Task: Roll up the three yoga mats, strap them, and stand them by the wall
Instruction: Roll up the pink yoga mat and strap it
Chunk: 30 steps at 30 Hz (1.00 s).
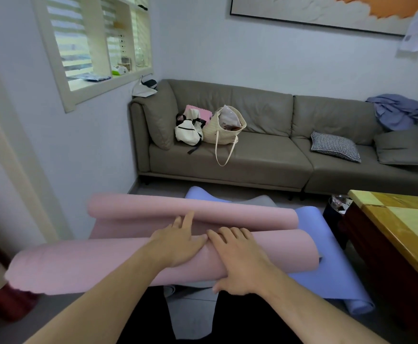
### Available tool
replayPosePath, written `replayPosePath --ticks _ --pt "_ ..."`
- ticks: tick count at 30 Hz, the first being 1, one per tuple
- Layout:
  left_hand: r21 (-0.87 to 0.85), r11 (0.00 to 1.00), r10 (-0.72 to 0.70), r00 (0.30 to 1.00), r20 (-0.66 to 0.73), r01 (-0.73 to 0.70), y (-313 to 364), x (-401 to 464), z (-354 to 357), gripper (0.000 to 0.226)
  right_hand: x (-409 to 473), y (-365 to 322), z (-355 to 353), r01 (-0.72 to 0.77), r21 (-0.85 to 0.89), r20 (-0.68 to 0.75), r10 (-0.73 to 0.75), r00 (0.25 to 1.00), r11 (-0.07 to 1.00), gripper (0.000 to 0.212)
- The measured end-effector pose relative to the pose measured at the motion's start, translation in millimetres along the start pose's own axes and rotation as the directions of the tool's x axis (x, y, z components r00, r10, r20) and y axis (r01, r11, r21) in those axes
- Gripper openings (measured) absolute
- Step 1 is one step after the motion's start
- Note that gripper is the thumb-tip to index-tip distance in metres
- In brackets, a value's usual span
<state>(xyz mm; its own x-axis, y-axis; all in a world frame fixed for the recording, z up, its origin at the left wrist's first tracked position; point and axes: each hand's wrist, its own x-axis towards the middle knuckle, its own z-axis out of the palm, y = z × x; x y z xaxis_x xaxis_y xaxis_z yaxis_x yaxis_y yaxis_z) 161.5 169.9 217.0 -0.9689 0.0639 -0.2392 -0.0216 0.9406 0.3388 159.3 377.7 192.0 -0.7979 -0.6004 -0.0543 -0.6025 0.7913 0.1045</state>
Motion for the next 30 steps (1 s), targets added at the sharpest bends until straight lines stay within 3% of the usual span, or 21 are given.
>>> replayPosePath --ticks 5,9,12,21,26,30 --pt "0.015 0.999 0.046 0.999 -0.012 -0.045 -1 -5 0 0.101 13 0 -3 -0.017 0.051 -0.019 0.018 1.000 0.999 0.088" --pt "0.067 0.996 0.062 0.998 0.027 -0.064 -6 -5 0 0.141 17 5 -7 -0.042 0.105 0.005 0.041 0.999 0.994 0.087" --pt "0.187 0.978 0.097 0.995 -0.015 -0.093 -11 -5 10 0.155 17 4 -9 -0.050 0.119 0.009 0.049 0.999 0.992 0.090" --pt "0.365 0.918 0.225 0.961 -0.159 -0.155 -9 -15 23 0.122 23 7 -22 -0.076 0.186 0.063 0.065 0.996 0.980 0.097" --pt "0.486 0.870 0.205 0.959 -0.198 -0.085 -4 -20 36 0.112 31 7 -36 -0.097 0.223 0.153 0.063 0.986 0.970 0.094" --pt "0.478 0.874 0.187 0.967 -0.173 -0.083 -5 -16 31 0.095 35 7 -38 -0.121 0.250 0.189 0.074 0.979 0.961 0.096"
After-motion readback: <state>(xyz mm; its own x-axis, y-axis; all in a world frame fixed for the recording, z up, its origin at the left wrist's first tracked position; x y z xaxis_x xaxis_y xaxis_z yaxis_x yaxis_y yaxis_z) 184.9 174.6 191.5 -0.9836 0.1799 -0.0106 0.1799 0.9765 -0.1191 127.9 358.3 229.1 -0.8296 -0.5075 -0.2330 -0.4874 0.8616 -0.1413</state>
